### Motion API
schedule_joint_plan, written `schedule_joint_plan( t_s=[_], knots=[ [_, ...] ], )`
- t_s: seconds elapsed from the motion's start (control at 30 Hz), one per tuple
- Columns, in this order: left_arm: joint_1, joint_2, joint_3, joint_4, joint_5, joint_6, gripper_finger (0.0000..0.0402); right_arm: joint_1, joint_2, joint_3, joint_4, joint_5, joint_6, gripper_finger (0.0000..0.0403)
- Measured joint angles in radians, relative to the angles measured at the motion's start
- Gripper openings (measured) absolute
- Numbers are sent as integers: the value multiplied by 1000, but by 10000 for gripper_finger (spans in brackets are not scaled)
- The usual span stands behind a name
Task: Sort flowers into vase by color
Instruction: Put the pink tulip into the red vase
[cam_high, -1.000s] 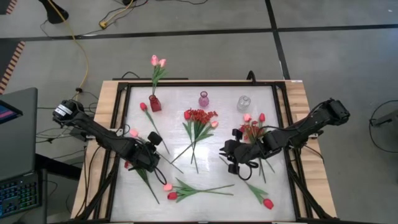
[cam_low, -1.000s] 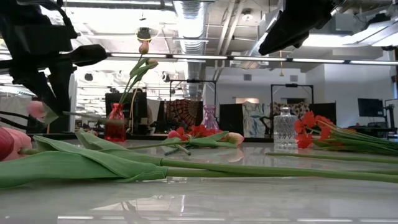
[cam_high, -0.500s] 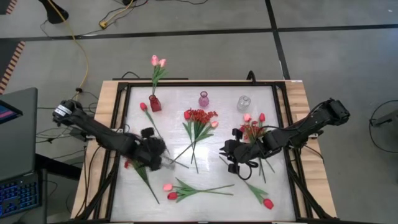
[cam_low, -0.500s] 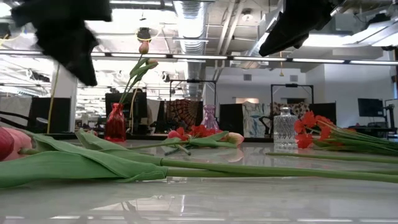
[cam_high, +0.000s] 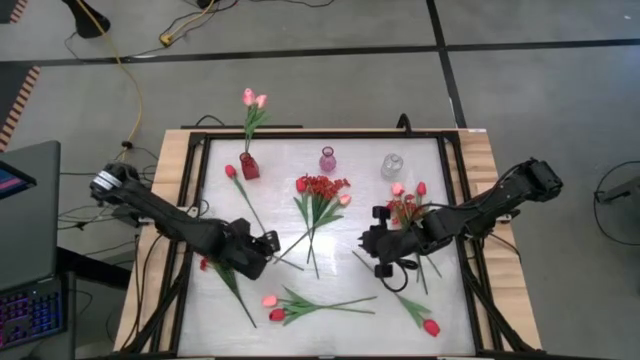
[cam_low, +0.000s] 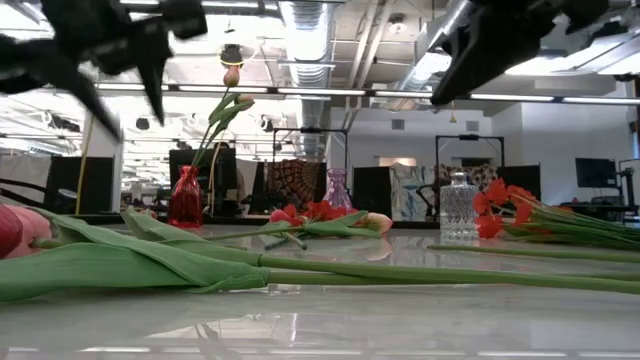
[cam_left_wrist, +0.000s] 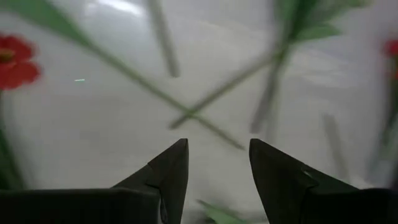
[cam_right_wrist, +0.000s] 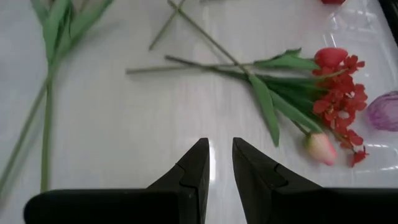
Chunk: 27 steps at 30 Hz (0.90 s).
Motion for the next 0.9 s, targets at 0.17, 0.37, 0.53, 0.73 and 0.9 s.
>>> schedule_joint_plan(
  t_s=[0.17, 0.37, 0.53, 0.73, 0.9],
  knots=[
    [12, 104, -1, -4, 28, -14, 158, 0, 0, 0, -44, 0, 14, 97],
    [12, 44, 12, -211, 35, 33, 158, 0, 0, 0, -68, 0, -10, 97],
    [32, -91, 75, -457, -65, 115, 158, 0, 0, 0, -111, 0, -42, 97],
    [139, -211, 116, -435, -32, 875, 158, -1, 0, 0, -111, 0, -55, 97],
    [167, -185, 116, -295, -18, 1625, 158, -27, 0, 0, -80, -1, -133, 97]
  ],
)
